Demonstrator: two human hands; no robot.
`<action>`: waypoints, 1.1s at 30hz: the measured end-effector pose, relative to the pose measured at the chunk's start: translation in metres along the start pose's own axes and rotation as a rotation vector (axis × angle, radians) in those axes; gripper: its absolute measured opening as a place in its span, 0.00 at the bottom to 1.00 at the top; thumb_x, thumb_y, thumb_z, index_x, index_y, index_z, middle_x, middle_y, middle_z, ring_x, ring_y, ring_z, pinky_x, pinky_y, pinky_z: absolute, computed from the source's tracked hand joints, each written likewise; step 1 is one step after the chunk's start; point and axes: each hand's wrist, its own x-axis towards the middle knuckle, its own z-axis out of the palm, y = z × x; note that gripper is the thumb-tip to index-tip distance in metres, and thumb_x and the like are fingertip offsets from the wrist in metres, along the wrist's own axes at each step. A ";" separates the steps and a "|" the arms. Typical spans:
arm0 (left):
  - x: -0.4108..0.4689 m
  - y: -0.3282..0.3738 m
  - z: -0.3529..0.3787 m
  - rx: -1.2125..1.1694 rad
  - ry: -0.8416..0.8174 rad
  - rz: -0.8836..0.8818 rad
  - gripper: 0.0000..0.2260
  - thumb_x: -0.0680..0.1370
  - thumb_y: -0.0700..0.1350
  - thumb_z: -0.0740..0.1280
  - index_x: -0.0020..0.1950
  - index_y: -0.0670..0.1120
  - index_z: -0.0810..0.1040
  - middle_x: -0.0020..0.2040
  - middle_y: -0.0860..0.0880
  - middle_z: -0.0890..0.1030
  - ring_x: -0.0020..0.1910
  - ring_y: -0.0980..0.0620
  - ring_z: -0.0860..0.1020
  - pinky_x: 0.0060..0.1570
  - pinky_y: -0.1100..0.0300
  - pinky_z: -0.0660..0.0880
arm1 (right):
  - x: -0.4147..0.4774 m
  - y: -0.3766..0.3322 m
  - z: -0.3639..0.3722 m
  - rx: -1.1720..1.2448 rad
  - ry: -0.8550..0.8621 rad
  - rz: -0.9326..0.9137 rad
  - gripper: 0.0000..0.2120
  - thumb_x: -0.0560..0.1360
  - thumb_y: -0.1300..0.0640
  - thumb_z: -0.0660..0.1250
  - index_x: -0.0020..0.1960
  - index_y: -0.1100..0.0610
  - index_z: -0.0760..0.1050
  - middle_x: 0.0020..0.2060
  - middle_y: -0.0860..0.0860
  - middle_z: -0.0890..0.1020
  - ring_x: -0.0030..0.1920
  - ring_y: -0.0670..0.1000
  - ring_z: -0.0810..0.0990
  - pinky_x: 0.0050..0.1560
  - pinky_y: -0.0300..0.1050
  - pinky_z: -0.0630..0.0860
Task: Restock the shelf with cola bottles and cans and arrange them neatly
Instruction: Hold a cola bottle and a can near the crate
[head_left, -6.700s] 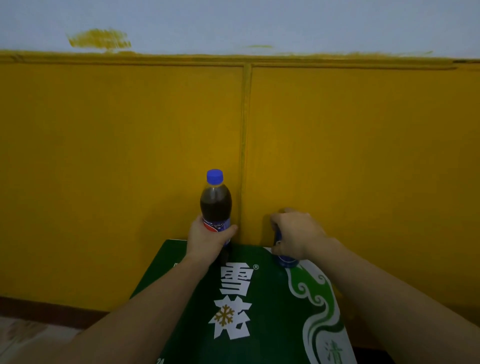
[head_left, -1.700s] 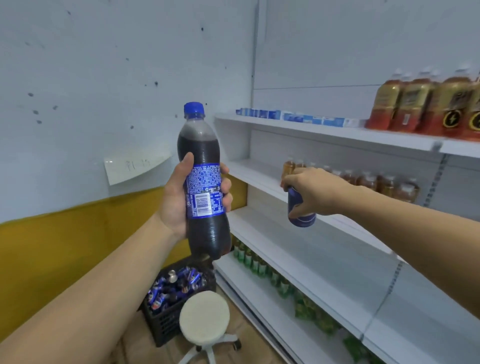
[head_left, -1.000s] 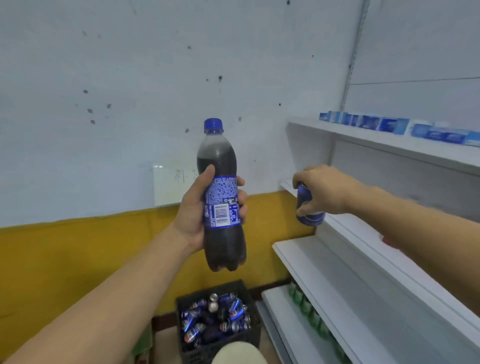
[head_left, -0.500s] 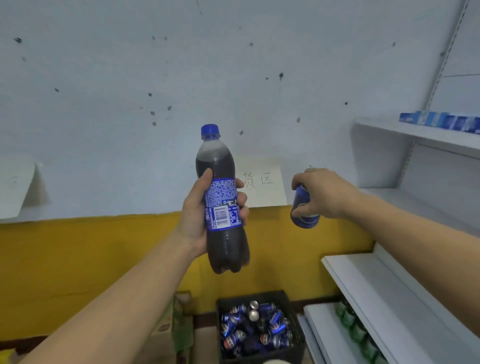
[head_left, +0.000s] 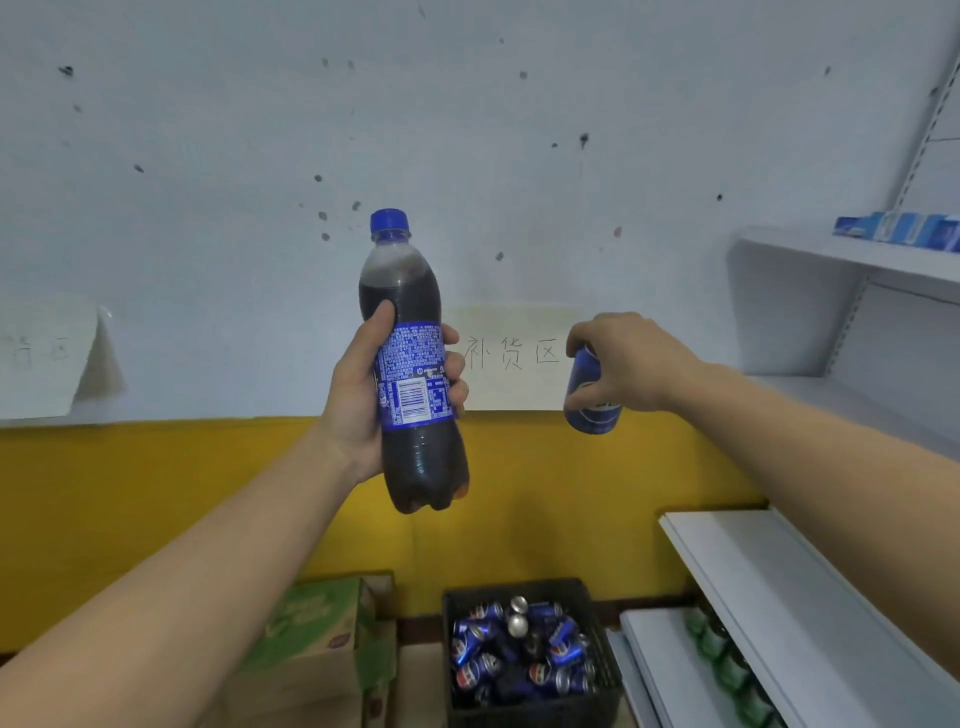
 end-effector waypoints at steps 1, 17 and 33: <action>-0.001 -0.003 0.001 -0.008 0.006 -0.003 0.26 0.66 0.62 0.78 0.53 0.44 0.80 0.40 0.46 0.79 0.35 0.50 0.79 0.40 0.58 0.78 | -0.001 0.000 0.000 0.003 0.001 -0.007 0.28 0.64 0.39 0.79 0.57 0.50 0.76 0.46 0.47 0.76 0.46 0.52 0.76 0.43 0.44 0.75; 0.056 -0.058 0.056 -0.001 -0.042 -0.043 0.26 0.66 0.62 0.78 0.52 0.44 0.80 0.40 0.46 0.79 0.35 0.49 0.79 0.41 0.57 0.77 | -0.046 0.064 -0.018 0.009 0.028 -0.006 0.29 0.64 0.36 0.79 0.58 0.48 0.74 0.46 0.45 0.76 0.46 0.50 0.76 0.42 0.43 0.75; 0.187 -0.137 0.065 -0.078 0.062 0.045 0.26 0.66 0.61 0.77 0.53 0.43 0.78 0.40 0.46 0.80 0.35 0.49 0.79 0.41 0.57 0.77 | 0.006 0.212 0.016 0.004 -0.090 -0.111 0.28 0.65 0.38 0.78 0.59 0.49 0.75 0.48 0.46 0.77 0.47 0.50 0.77 0.45 0.44 0.77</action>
